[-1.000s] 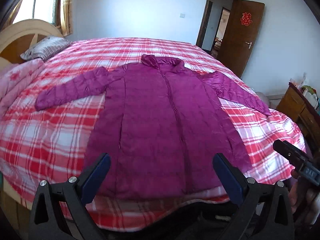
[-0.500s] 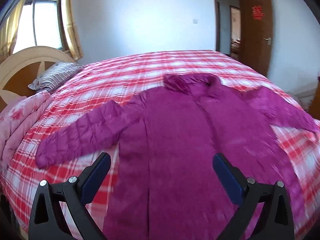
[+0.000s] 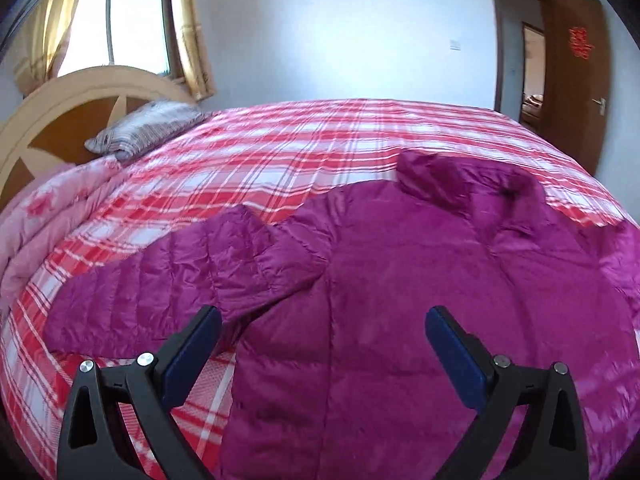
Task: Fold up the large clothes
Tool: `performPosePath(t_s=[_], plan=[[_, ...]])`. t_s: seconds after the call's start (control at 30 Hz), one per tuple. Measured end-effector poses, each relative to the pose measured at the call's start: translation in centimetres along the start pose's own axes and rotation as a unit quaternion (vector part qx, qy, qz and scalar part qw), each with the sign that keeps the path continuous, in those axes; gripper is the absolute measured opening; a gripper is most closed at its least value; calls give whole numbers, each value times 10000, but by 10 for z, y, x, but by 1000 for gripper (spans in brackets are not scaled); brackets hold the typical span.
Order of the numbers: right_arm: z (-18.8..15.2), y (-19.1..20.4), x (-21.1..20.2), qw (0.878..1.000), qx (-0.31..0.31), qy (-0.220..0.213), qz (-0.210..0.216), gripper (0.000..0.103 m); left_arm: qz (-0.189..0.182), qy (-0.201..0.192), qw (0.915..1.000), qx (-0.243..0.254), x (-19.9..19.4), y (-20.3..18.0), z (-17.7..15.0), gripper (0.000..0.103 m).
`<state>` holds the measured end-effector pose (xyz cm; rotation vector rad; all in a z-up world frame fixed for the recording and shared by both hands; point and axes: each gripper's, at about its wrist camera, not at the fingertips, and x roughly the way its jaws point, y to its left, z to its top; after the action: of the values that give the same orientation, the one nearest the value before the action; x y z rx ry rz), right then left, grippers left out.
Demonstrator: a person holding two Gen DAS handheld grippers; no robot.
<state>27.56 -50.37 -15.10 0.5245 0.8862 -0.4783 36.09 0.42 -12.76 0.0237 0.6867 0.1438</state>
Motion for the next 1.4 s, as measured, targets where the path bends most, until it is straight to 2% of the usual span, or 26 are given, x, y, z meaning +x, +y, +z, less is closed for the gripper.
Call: performPosePath(t_s=[0.2,0.27,0.33,0.4,0.57,0.8,0.9,1.07,1.23,1.4], plan=[[13,4,32,9990,-179,361,-186,53,265,254,9993,-95,36,6,-7,102],[15,3,39,9986,-167,488,-87,46,235,417,9987,-190,45,10,-13,102],[17,4,38,9989,-203,430,-22,26,144,563,9977,-344,51,16,-16,102],[17,9,32,9987,-348,373,59,20,77,584,9973,-444,52,19,-17,102],[17,34,5,9962,-857,-92,-136,16,88,574,9972,-470,52,21,-18,102],[37,74,-67,9852,-1325,-1071,-166,16,-50,538,9970,-562,47,25,-20,102],[45,102,-104,9760,-1611,-1463,-107,16,-148,619,9957,-667,50,28,-21,102],[44,150,-153,9616,-2035,-1833,180,16,-302,743,9932,-846,56,33,-23,102],[20,207,-194,9349,-2740,-2225,382,16,-437,810,9911,-964,58,36,-24,102],[-16,266,-211,9050,-3488,-2368,562,16,-579,860,9877,-1172,60,44,-26,102]])
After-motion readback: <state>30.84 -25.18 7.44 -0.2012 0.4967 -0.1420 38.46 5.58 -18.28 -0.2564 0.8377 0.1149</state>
